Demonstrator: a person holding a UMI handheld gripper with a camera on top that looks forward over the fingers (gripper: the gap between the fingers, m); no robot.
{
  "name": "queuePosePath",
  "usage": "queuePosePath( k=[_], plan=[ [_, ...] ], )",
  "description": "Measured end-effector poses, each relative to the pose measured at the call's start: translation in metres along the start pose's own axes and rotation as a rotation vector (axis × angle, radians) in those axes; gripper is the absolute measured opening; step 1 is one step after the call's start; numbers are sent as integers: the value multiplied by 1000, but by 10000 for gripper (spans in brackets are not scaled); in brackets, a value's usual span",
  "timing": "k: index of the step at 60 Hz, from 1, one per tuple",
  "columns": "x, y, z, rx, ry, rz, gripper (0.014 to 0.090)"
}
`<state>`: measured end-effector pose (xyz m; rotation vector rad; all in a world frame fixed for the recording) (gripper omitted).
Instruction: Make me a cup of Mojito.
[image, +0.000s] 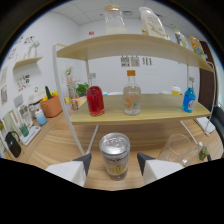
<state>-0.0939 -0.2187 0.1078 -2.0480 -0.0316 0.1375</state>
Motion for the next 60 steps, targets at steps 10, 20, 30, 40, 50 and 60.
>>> queuePosePath(
  k=[10, 20, 30, 40, 50, 60],
  plan=[
    [8, -19, -50, -33, 13, -26, 848],
    [32, -14, -90, -80, 47, -43, 855],
    [68, -10, -112, -121, 109, -38, 857],
    [94, -8, -124, -131, 145, -44, 851],
    [102, -2, -128, -154, 123, -47, 857],
    [107, 2, -132, -189, 105, -40, 850]
  ],
)
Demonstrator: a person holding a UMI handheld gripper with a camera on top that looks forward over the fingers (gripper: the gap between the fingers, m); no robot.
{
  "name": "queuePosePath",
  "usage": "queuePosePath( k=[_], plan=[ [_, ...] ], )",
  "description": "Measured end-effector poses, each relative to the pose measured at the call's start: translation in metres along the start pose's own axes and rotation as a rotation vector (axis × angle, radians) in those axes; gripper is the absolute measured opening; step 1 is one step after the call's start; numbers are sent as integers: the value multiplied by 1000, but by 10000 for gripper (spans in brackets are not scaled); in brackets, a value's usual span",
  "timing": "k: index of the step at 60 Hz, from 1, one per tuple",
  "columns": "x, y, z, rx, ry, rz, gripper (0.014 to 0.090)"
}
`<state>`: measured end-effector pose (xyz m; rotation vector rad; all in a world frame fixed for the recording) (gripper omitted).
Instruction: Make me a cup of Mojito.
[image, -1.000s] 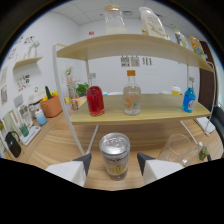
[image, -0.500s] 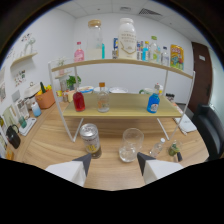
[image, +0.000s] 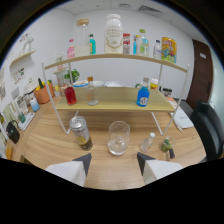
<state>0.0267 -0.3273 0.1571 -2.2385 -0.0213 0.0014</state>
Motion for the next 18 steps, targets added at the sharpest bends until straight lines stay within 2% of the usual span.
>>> queuePosePath(
  k=[14, 15, 16, 17, 18],
  plan=[
    [1, 3, -1, -15, -3, 16, 853],
    [1, 3, -1, -16, -4, 17, 807],
    [1, 3, -1, -16, -4, 17, 807],
    [0, 3, -1, -15, -3, 18, 851],
    [1, 3, -1, -15, -2, 19, 853]
  ],
)
